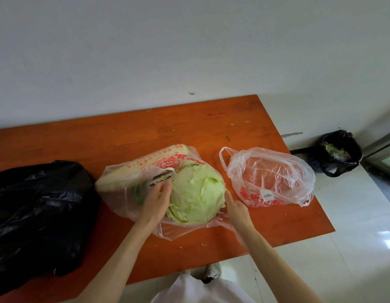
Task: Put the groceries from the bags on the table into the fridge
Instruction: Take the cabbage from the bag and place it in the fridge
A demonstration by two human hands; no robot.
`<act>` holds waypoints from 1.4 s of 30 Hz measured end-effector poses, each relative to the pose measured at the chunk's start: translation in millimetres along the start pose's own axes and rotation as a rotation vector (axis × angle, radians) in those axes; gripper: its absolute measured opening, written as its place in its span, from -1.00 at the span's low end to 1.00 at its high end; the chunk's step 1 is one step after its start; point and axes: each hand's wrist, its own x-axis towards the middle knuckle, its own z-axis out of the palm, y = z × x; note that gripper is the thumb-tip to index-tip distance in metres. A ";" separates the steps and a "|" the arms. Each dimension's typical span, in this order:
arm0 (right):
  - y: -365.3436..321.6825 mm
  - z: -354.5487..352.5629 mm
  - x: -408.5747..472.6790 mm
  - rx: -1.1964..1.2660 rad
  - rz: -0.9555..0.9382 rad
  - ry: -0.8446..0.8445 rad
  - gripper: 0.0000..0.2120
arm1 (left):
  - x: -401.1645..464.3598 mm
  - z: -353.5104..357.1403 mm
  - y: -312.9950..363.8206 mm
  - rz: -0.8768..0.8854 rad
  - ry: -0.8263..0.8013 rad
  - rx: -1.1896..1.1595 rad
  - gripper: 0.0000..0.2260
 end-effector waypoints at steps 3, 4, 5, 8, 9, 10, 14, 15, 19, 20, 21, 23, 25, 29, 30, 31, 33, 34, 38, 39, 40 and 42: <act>-4.8 -3.2 1.5 0.049 0.076 -0.073 -0.46 | 9.4 10.4 8.3 -0.066 -0.053 0.012 -0.53; -5.6 -4.2 1.8 0.048 0.092 -0.101 -0.39 | 13.4 12.6 8.8 -0.088 -0.059 0.051 -0.38; -6.0 -4.5 2.9 0.064 0.109 -0.126 -0.35 | 15.8 13.2 9.3 -0.104 -0.070 0.084 -0.28; -7.6 -2.1 4.2 0.196 0.159 -0.196 -0.34 | 18.8 11.1 10.2 -0.154 -0.125 0.085 -0.12; -7.7 -0.5 4.8 0.223 0.177 -0.208 -0.35 | 19.0 10.8 10.6 -0.175 -0.150 0.068 -0.11; -7.2 0.9 5.8 0.255 0.194 -0.227 -0.36 | 19.5 11.3 11.7 -0.195 -0.175 0.056 -0.11; -3.0 5.8 10.1 0.426 0.271 -0.326 -0.27 | 25.8 17.2 17.5 -0.237 -0.216 0.013 -0.07; -2.7 6.0 10.7 0.449 0.275 -0.335 -0.24 | 26.7 19.0 18.6 -0.237 -0.205 -0.016 -0.06; -3.5 8.8 8.3 0.497 0.287 -0.329 -0.15 | 23.6 20.5 17.3 -0.234 -0.166 -0.114 -0.09; -3.7 10.3 6.6 0.520 0.287 -0.328 -0.17 | 23.2 19.8 15.6 -0.235 -0.164 -0.128 -0.11; -3.5 12.4 4.5 0.539 0.285 -0.315 -0.23 | 23.1 18.7 14.2 -0.238 -0.170 -0.143 -0.13; -1.3 17.0 3.2 0.574 0.276 -0.292 -0.35 | 24.2 16.9 12.4 -0.238 -0.191 -0.179 -0.16; 0.6 21.7 0.9 0.574 0.256 -0.269 -0.41 | 23.1 16.2 10.8 -0.231 -0.195 -0.200 -0.20; 3.4 28.2 -7.9 0.575 0.205 -0.224 -0.45 | 16.6 13.8 7.3 -0.169 -0.196 -0.189 -0.19; 4.7 30.2 -11.1 0.585 0.205 -0.207 -0.44 | 14.9 12.0 6.1 -0.159 -0.204 -0.170 -0.16; 6.9 32.4 -14.8 0.598 0.204 -0.188 -0.44 | 12.4 9.7 5.0 -0.148 -0.211 -0.152 -0.15; 11.7 36.6 -22.8 0.633 0.206 -0.150 -0.43 | 8.0 4.8 3.5 -0.117 -0.222 -0.133 -0.17; 13.4 38.5 -28.2 0.641 0.202 -0.136 -0.44 | 5.7 2.2 3.2 -0.104 -0.226 -0.126 -0.19; 17.3 39.9 -52.2 0.643 0.157 -0.123 -0.47 | -9.5 -9.8 9.4 -0.027 -0.253 -0.051 -0.10; 18.6 39.5 -57.7 0.653 0.144 -0.124 -0.47 | -14.0 -13.1 12.6 -0.002 -0.260 -0.037 -0.07; 19.2 39.5 -63.5 0.672 0.131 -0.131 -0.48 | -18.0 -15.7 14.9 0.020 -0.266 -0.017 -0.05; 20.2 38.6 -73.8 0.719 0.097 -0.164 -0.49 | -26.7 -19.2 20.2 0.066 -0.259 0.033 -0.04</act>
